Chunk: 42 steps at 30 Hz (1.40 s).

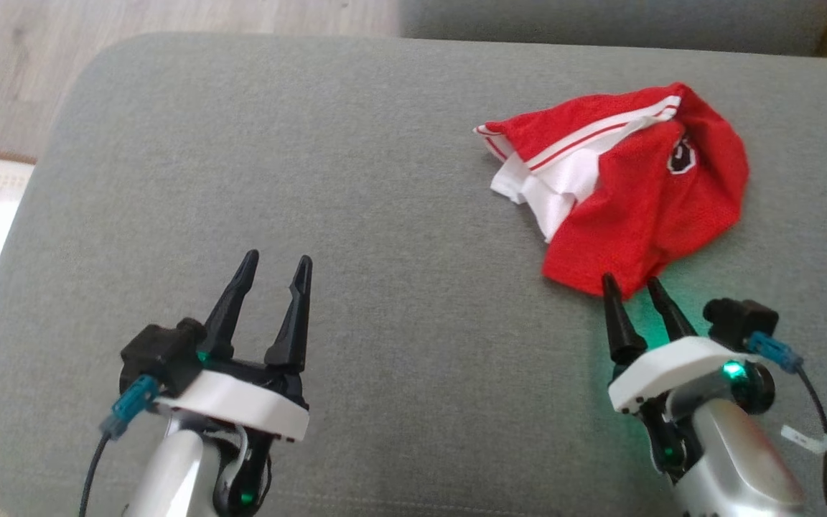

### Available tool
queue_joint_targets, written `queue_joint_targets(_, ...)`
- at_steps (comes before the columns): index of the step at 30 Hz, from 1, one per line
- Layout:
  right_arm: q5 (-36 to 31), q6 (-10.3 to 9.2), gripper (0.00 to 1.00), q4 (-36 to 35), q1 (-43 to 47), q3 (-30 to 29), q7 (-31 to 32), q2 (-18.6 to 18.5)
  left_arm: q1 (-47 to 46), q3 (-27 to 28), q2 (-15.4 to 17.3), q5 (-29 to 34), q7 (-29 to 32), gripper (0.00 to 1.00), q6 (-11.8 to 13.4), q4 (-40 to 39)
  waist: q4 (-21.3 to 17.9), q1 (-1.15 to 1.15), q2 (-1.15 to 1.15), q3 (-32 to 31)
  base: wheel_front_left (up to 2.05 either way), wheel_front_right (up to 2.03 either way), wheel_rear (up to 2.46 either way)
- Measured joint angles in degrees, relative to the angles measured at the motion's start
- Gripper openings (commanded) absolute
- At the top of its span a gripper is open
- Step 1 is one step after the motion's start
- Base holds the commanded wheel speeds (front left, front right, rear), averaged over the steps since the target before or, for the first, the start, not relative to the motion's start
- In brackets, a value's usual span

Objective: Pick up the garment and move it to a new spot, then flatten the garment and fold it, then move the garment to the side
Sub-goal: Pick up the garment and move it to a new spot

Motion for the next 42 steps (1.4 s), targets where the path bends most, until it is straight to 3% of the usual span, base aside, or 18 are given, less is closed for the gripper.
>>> queue_joint_targets(1, 0.3, 0.00, 0.89, 1.1, -0.7, 0.4, 0.1, 0.0, -0.1, 0.0, 0.0, 0.0, 0.0, 1.00, 0.0, 0.2, 0.4, 0.00, 0.00, 0.2, 0.00, 0.00, 0.00)
queue_joint_targets(2, 0.8, 0.00, 0.17, 1.8, -1.3, 0.8, 0.1, 0.0, -0.3, 0.0, 0.0, 0.0, 0.0, 1.00, 0.0, 0.3, 0.7, 0.00, 0.00, 0.4, 0.00, 0.00, 0.00)
queue_joint_targets(3, 1.3, 0.00, 0.00, 2.5, -1.9, 1.0, -0.3, 0.0, -0.5, 0.0, 0.0, 0.0, 0.0, 1.00, 0.0, 0.4, 1.1, 0.00, 0.00, 0.5, 0.00, 0.00, 0.00)
queue_joint_targets(12, -3.9, 0.00, 0.00, 2.8, -6.6, -3.2, -5.1, -0.4, -0.7, 0.0, -0.1, -0.2, 0.0, 1.00, 0.0, 0.4, 1.6, 0.00, 0.00, -1.2, 0.00, 0.00, 0.00)
queue_joint_targets(20, -10.2, 0.00, 0.00, -3.4, -12.5, -2.0, -4.1, -6.4, -0.3, -0.1, -0.1, -1.2, 0.0, 1.00, 0.0, 0.5, 1.2, 0.00, 0.00, -3.6, 0.00, 0.00, 0.00)
queue_joint_targets(27, -11.4, 0.00, 0.00, -15.0, -12.9, 2.0, 3.7, -12.5, 2.0, 0.5, -0.1, -2.2, 0.0, 1.00, 0.5, 0.2, -0.5, 0.00, 0.00, -5.5, 0.00, 0.00, 0.00)
queue_joint_targets(35, -4.4, 0.00, 0.00, -29.8, 7.7, 15.4, 17.1, -21.3, 2.2, 0.5, -0.1, -2.6, 0.0, 1.00, 0.6, -0.7, -4.6, 0.00, 0.00, -5.7, 0.00, 0.00, 0.00)
queue_joint_targets(42, 2.4, 0.00, 0.00, -34.1, 16.4, 19.6, 28.5, -31.6, 1.8, 0.6, -0.1, -2.6, 0.0, 1.00, 0.6, -0.8, -7.5, 0.00, 0.00, -5.3, 0.00, 0.00, 0.00)
